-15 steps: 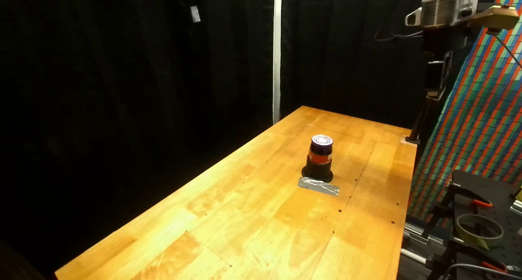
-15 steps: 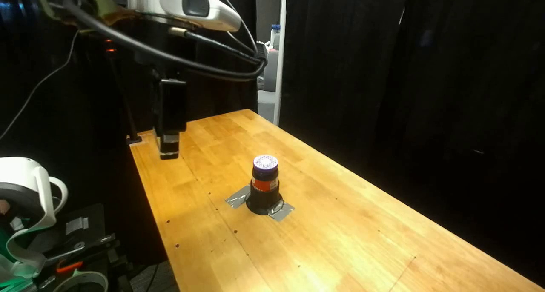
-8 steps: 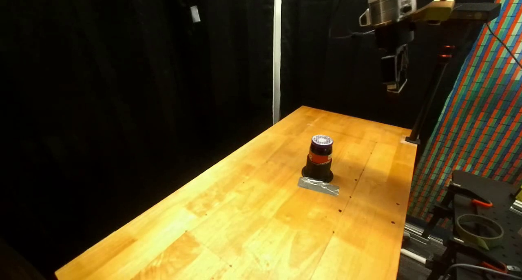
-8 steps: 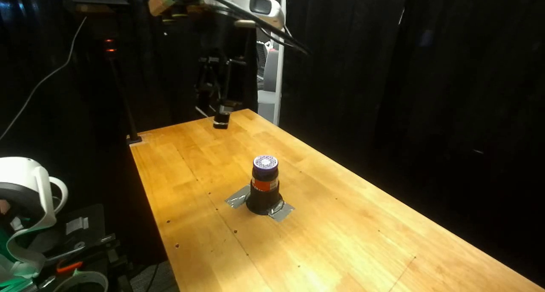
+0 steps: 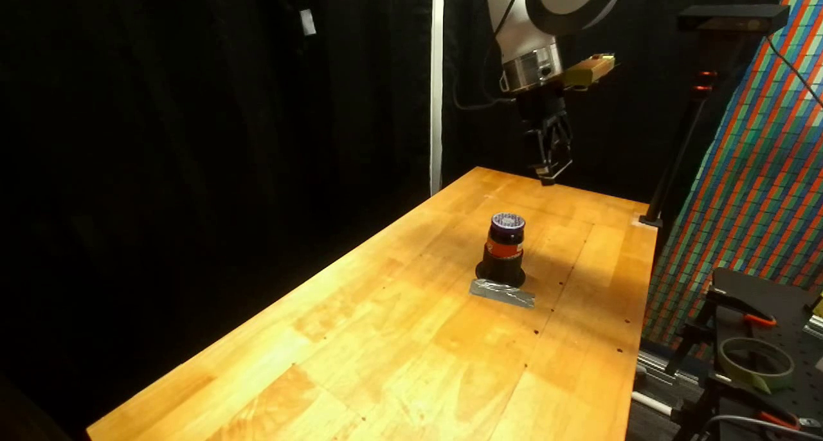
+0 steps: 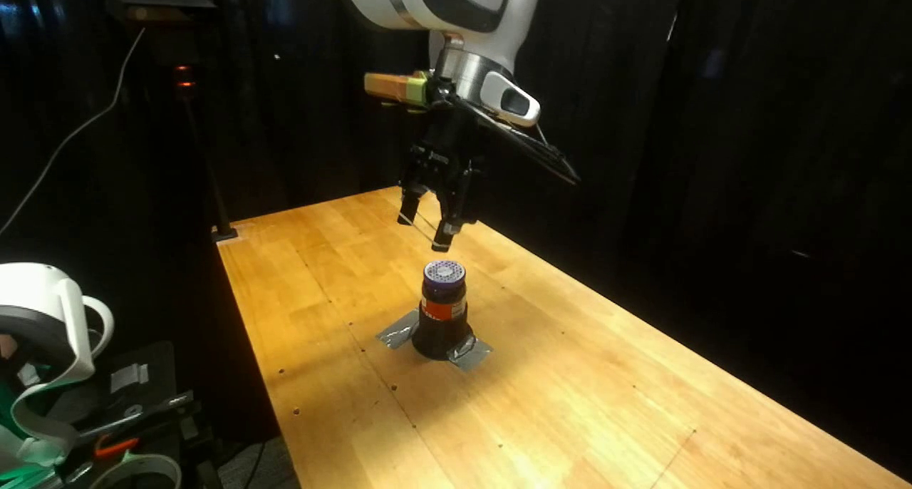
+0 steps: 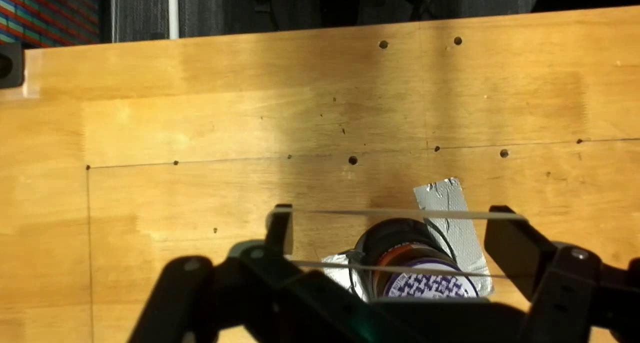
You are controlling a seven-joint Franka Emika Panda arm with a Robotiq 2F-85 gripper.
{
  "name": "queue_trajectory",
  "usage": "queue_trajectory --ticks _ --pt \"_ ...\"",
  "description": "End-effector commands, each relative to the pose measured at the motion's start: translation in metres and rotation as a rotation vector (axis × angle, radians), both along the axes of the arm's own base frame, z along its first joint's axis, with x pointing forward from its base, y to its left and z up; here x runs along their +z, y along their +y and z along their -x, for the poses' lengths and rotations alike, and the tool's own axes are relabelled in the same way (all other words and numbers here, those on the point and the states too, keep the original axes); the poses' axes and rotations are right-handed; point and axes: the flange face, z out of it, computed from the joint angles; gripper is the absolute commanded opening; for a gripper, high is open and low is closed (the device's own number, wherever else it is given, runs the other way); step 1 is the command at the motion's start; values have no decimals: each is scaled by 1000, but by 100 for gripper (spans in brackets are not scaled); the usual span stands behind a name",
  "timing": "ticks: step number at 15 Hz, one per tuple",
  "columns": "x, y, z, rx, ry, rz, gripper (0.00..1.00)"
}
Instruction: Put the rubber band on the jar.
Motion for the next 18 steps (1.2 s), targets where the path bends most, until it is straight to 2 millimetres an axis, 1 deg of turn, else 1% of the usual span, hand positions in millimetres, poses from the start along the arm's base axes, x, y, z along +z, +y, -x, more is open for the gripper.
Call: queue_trajectory --ticks 1,3,6,10,14,17,18 --pt "-15 20 -35 -22 -31 -11 100" --pt "-26 32 -48 -20 -53 19 100" --pt "-51 54 -65 -22 -73 112 100" --pt "-80 70 -82 -42 -76 193 100" --pt "-106 70 -95 -83 -67 231 100" --pt "-121 63 -100 -113 -49 255 100" --pt "-122 61 -99 -113 -31 257 100"
